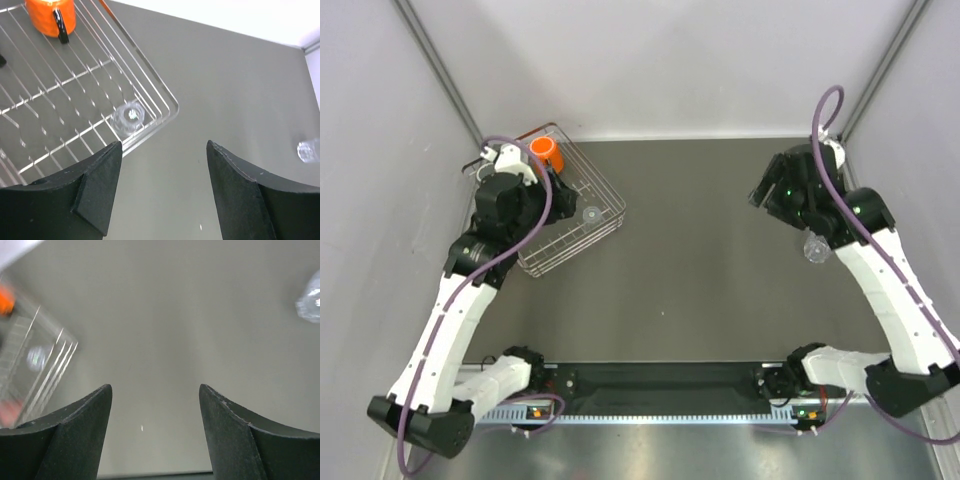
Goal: Load the cups into the dish rack
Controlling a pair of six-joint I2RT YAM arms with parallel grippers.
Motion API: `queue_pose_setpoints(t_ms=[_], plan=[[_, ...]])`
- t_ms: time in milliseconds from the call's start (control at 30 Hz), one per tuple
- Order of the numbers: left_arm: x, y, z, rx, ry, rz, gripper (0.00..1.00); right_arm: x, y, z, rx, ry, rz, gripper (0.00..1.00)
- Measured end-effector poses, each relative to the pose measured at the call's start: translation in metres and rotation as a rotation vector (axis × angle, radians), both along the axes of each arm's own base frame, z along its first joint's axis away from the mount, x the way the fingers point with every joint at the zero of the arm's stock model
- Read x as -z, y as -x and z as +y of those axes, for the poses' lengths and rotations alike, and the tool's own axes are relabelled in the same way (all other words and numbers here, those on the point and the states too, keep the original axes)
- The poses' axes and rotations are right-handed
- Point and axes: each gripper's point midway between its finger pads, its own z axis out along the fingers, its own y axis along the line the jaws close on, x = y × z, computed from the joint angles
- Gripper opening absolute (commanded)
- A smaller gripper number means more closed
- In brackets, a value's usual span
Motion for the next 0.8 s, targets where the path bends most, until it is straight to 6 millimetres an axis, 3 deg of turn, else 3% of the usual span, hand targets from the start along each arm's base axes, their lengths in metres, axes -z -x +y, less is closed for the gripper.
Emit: queue_pose_setpoints(t_ms=[167, 367, 533, 800], plan=[[-0.006, 0.031, 0.004, 0.024, 0.016, 0.008, 0.74, 0.014, -0.036, -0.052, 0.27, -0.005, 0.087, 0.66], [-0.016, 0.054, 0.002, 0.066, 0.048, -0.011, 0.74, 0.067, -0.064, -0.123, 0.531, 0.019, 0.274, 0.64], [-0.012, 0.061, -0.002, 0.095, 0.06, -0.007, 0.74, 0.101, -0.073, -0.146, 0.604, 0.073, 0.395, 0.64], [-0.001, 0.062, 0.001, 0.095, 0.027, 0.006, 0.75, 0.124, -0.075, -0.183, 0.719, 0.198, 0.471, 0.6]])
